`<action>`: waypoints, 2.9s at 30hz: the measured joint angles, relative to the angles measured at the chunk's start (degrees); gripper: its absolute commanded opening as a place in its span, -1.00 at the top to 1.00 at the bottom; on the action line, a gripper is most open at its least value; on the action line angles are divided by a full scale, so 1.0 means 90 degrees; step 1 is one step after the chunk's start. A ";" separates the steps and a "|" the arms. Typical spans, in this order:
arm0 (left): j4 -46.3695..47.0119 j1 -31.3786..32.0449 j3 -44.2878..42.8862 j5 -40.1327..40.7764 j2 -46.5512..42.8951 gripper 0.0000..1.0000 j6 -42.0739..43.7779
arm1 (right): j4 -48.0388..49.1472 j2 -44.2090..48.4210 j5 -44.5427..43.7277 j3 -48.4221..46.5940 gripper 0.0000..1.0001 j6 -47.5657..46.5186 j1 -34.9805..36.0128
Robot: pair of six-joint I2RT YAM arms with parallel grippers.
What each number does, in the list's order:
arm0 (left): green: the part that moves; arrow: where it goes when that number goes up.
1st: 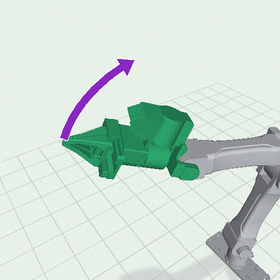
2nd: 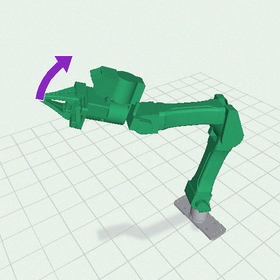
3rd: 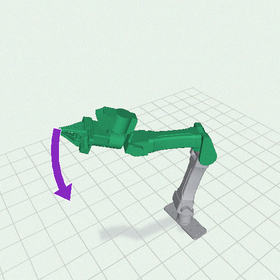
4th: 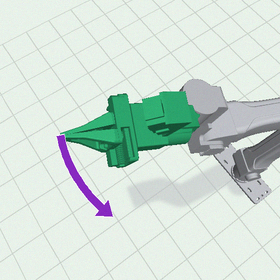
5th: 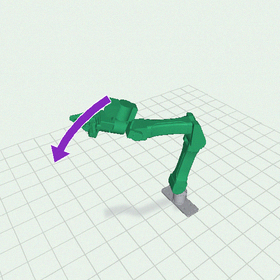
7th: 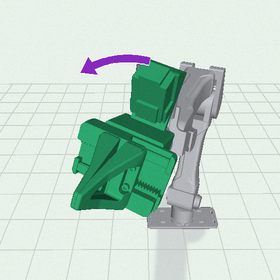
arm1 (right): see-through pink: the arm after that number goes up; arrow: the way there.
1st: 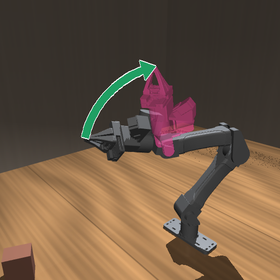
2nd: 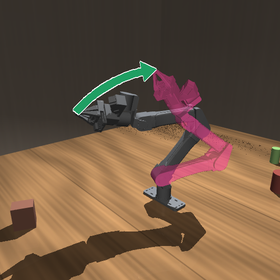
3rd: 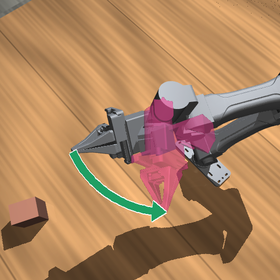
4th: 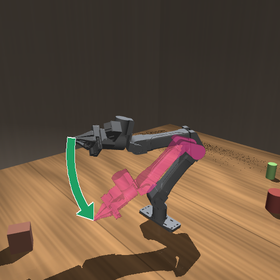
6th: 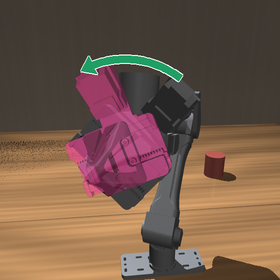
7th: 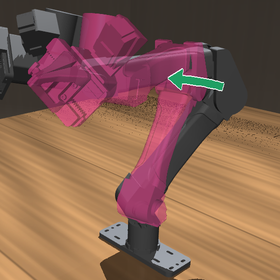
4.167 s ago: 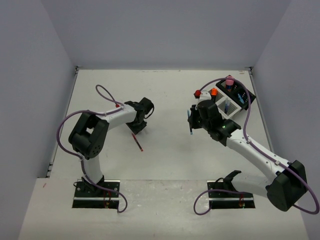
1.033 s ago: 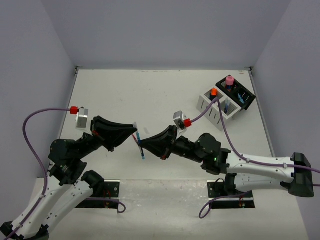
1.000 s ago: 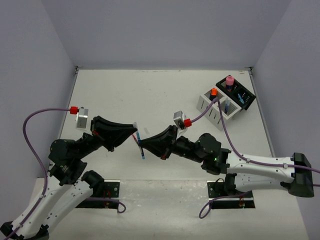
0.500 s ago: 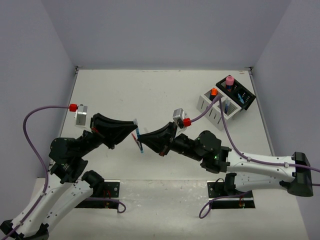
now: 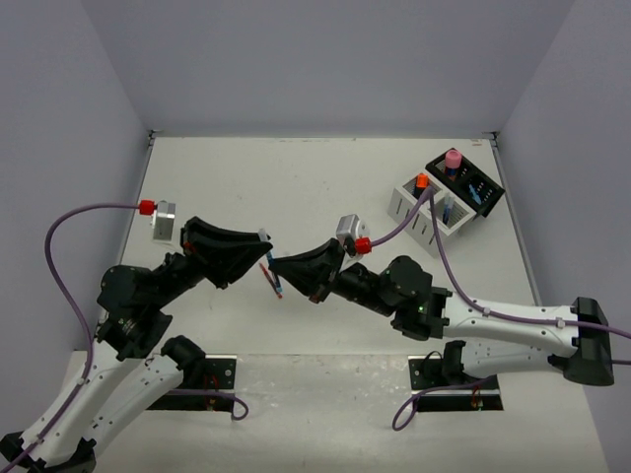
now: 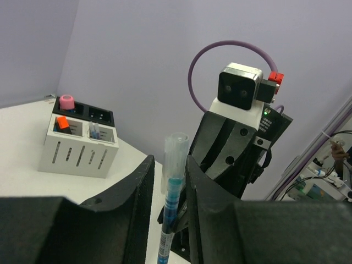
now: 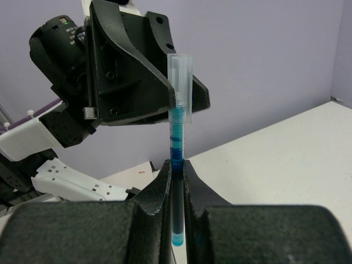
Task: Sort the stationery into containers
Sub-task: Close the pen cap on the pen.
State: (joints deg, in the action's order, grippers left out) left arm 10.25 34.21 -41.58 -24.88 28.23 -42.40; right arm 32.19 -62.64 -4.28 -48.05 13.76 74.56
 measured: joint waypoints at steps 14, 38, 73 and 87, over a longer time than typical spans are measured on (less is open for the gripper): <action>-0.0470 -0.0002 -0.0561 -0.0312 0.0142 0.35 0.0266 | 0.0281 -0.0094 0.0133 -0.0124 1.00 -0.0165 0.0000; -0.0327 -0.0002 -0.0532 -0.0883 0.0111 1.00 0.0598 | 0.0083 -0.0094 0.0424 -0.0532 0.46 -0.0226 -0.0012; -0.1636 -0.0004 -0.2645 -0.1182 0.0666 -0.36 0.1965 | -0.1340 -0.0307 0.1894 -0.0945 1.00 -0.0182 -0.0303; -0.1174 -0.0003 -0.2529 -0.2386 0.0989 0.25 0.1916 | -0.1684 -0.0305 0.3800 -0.0977 1.00 -0.0114 -0.0469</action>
State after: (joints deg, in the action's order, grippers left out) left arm -0.31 34.19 -64.34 -46.36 37.14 -25.15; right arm 17.04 -65.39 29.92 -56.84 12.74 70.34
